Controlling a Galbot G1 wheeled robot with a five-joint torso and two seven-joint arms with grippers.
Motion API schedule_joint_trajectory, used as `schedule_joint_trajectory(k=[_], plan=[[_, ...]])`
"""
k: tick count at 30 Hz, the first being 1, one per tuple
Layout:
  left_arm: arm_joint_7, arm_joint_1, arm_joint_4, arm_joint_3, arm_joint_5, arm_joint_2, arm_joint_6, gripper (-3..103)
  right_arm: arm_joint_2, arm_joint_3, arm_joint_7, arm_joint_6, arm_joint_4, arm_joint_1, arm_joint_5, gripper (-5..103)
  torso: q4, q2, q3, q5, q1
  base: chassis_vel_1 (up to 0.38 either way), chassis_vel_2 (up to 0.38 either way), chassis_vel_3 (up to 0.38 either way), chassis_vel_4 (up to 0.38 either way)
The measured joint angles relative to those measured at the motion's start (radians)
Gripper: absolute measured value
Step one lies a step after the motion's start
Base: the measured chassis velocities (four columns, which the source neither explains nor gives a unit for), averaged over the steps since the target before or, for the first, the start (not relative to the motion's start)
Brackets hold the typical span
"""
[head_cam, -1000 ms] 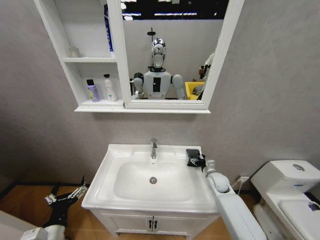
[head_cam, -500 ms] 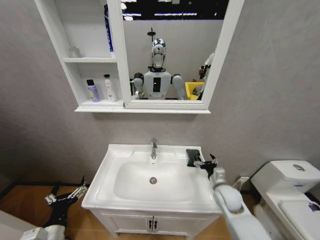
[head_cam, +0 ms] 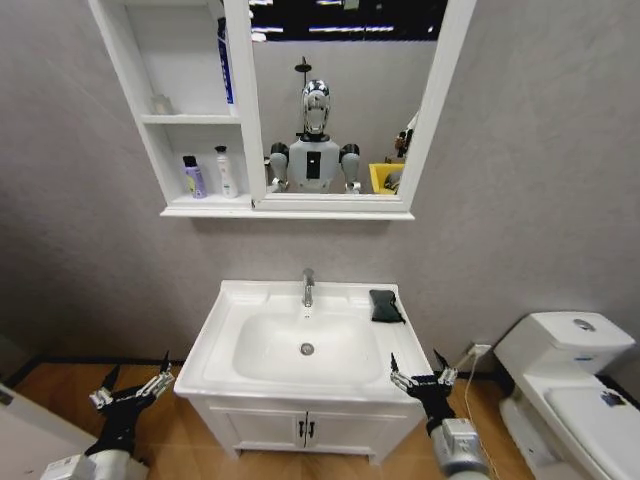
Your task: Move facial cleanser and shampoo from washbasin to cabinet, then wipe washbasin with towel.
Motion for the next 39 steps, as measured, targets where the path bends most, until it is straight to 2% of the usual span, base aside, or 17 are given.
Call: schedule_joint_trajectory(k=[1,8,9,13,14,17,19,20,23,26,27,30,31,32,34,37,39], plan=[[0.0,0.0,0.0,0.0,0.0,0.0,0.0,100,-0.001,-0.002,0.008,0.005,0.006,-0.009,0.0,100,0.0002,0.0,0.0,-0.001,0.0,0.252,-0.28,-0.247,0.278],[0.0,0.0,0.0,0.0,0.0,0.0,0.0,100,-0.003,-0.005,0.019,0.029,0.014,-0.032,-0.001,100,0.0,0.0,0.0,-0.0001,0.0,0.297,-0.281,-0.273,0.285],[0.0,0.0,0.0,0.0,0.0,0.0,0.0,100,-0.004,-0.006,0.019,0.036,0.011,-0.037,-0.001,100,0.0001,0.0,0.0,-0.0013,0.0,0.298,-0.325,-0.315,0.296],[0.0,0.0,0.0,0.0,0.0,0.0,0.0,100,-0.007,-0.011,0.019,0.047,0.005,-0.043,-0.001,100,0.0001,0.0,0.0,0.0003,0.0,0.364,-0.341,-0.332,0.343],[0.0,0.0,0.0,0.0,0.0,0.0,0.0,100,-0.007,-0.013,0.019,0.049,0.004,-0.043,-0.001,100,0.0,0.0,0.0,-0.002,0.0,0.357,-0.383,-0.357,0.391],[0.0,0.0,0.0,0.0,0.0,0.0,0.0,100,-0.007,-0.014,0.019,0.053,0.003,-0.04,-0.001,100,0.0005,0.0,0.0,-0.0001,0.0,0.366,-0.374,-0.356,0.39],[0.0,0.0,0.0,0.0,0.0,0.0,0.0,100,-0.007,-0.014,0.02,0.055,0.003,-0.039,0.001,100,0.0002,0.0,0.0,-0.0003,0.0,0.367,-0.396,-0.355,0.349],[0.0,0.0,0.0,0.0,0.0,0.0,0.0,100,-0.007,-0.012,0.02,0.059,0.003,-0.039,0.004,100,-0.0002,0.0,0.0,-0.0023,0.0,0.335,-0.396,-0.332,0.373],[0.0,0.0,0.0,0.0,0.0,0.0,0.0,100,-0.008,-0.007,0.02,0.07,-0.002,-0.039,0.008,100,0.0007,0.0,0.0,0.0002,0.0,0.403,-0.342,-0.337,0.342],[0.0,0.0,0.0,0.0,0.0,0.0,0.0,100,-0.008,-0.006,0.016,0.082,-0.011,-0.038,0.009,100,-0.0003,0.0,0.0,-0.0022,0.0,0.334,-0.332,-0.331,0.346],[0.0,0.0,0.0,0.0,0.0,0.0,0.0,100,-0.009,-0.009,0.013,0.084,-0.016,-0.033,0.009,100,0.0005,0.0,0.0,0.0,0.0,0.381,-0.328,-0.355,0.357],[0.0,0.0,0.0,0.0,0.0,0.0,0.0,100,-0.01,-0.012,0.012,0.085,-0.019,-0.03,0.009,100,0.0003,0.0,0.0,0.0002,0.0,0.381,-0.328,-0.343,0.332],[0.0,0.0,0.0,0.0,0.0,0.0,0.0,100,-0.009,-0.019,0.011,0.085,-0.022,-0.023,0.008,100,-0.0001,0.0,0.0,-0.0019,0.0,0.34,-0.353,-0.35,0.342],[0.0,0.0,0.0,0.0,0.0,0.0,0.0,100,-0.008,-0.021,-0.002,0.095,-0.028,-0.015,0.008,100,0.0006,0.0,0.0,-0.0002,0.0,0.33,-0.337,-0.301,0.32],[0.0,0.0,0.0,0.0,0.0,0.0,0.0,100,-0.008,-0.018,-0.015,0.103,-0.032,-0.01,0.011,100,0.0006,0.0,0.0,0.0,0.0,0.302,-0.289,-0.301,0.32],[-0.001,0.0,0.0,-0.001,0.0,0.0,0.0,100,-0.007,-0.004,-0.045,0.108,-0.034,-0.003,0.017,100,0.0007,0.001,0.0,-0.0014,-0.001,0.228,-0.177,-0.195,0.204],[-0.001,0.0,0.0,0.0,0.0,0.0,0.0,100,-0.007,0.008,-0.061,0.109,-0.036,0.0,0.02,100,-0.0004,0.0,0.0,-0.0007,-0.001,0.1,-0.021,-0.131,0.132]])
